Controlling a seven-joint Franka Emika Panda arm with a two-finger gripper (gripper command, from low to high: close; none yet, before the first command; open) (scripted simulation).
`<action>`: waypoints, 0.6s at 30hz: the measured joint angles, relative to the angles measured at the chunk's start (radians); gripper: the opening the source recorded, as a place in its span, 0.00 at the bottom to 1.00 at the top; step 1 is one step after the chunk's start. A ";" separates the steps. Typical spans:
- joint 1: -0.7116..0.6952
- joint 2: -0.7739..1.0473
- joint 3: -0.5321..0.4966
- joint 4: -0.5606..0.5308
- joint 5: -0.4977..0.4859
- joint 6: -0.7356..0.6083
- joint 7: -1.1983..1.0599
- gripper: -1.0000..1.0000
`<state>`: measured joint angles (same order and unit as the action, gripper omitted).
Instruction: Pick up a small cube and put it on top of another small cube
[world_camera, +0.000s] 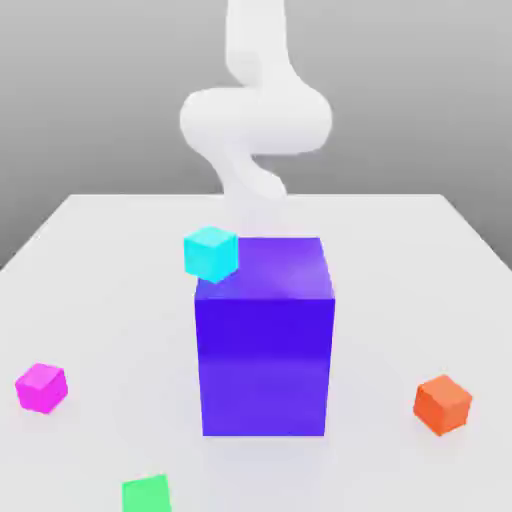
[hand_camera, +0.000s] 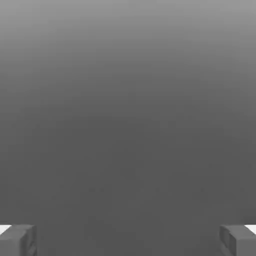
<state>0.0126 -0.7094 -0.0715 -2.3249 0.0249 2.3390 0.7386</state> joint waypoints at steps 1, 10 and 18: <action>0.006 0.039 -0.032 -0.011 0.010 0.017 -0.026 0.50; 0.025 0.365 -0.278 -0.101 0.136 0.158 -0.273 0.50; -0.036 0.659 -0.429 -0.179 0.276 0.278 -0.512 0.50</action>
<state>-0.0236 -0.0499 -0.5008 -2.5039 0.3004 2.6175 0.2262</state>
